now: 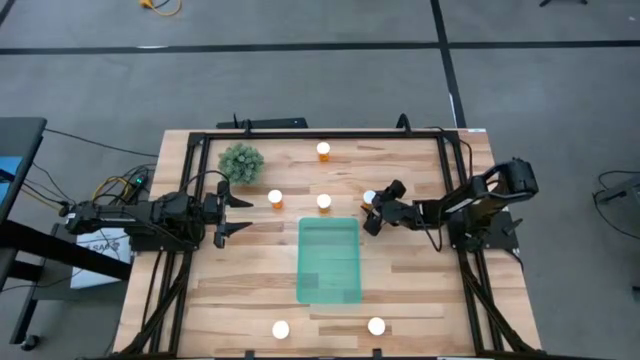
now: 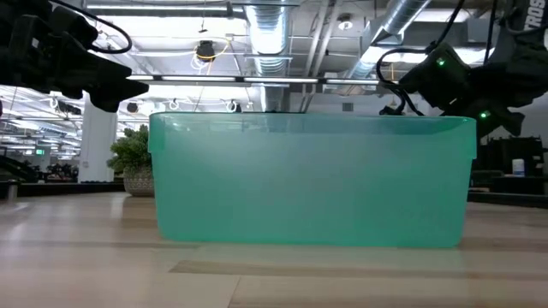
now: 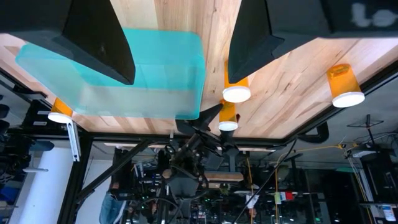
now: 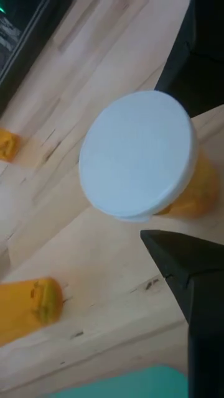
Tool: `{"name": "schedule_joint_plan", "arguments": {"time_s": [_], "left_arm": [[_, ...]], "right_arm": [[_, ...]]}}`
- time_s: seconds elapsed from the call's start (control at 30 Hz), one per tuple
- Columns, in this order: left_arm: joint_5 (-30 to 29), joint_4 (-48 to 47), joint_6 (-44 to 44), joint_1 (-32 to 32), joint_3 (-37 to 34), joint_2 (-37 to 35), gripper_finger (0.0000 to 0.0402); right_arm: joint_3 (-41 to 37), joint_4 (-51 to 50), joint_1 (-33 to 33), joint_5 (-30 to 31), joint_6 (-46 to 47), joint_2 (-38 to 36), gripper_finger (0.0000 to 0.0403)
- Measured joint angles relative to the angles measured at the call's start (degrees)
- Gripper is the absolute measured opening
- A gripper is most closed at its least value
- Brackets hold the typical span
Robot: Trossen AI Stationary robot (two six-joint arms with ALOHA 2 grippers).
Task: Pick and place pill bottles into a basket
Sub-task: Put the orange pill bottle into the green bin
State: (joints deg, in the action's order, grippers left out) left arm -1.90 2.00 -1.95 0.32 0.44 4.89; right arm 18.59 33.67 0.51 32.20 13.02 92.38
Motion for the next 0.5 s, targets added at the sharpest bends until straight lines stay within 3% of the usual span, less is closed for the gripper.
{"name": "schedule_joint_plan", "arguments": {"time_s": [0.33, 0.5], "left_arm": [[0.01, 0.01, 0.01, 0.00, 0.00, -0.02, 0.0248], [0.01, 0.00, 0.00, -0.01, -0.01, 0.00, 0.0248]], "right_arm": [[0.00, 0.09, 0.75, -0.82, -0.02, -0.02, 0.0176], [0.00, -0.03, 1.89, -0.75, -1.30, -0.20, 0.0165]]}}
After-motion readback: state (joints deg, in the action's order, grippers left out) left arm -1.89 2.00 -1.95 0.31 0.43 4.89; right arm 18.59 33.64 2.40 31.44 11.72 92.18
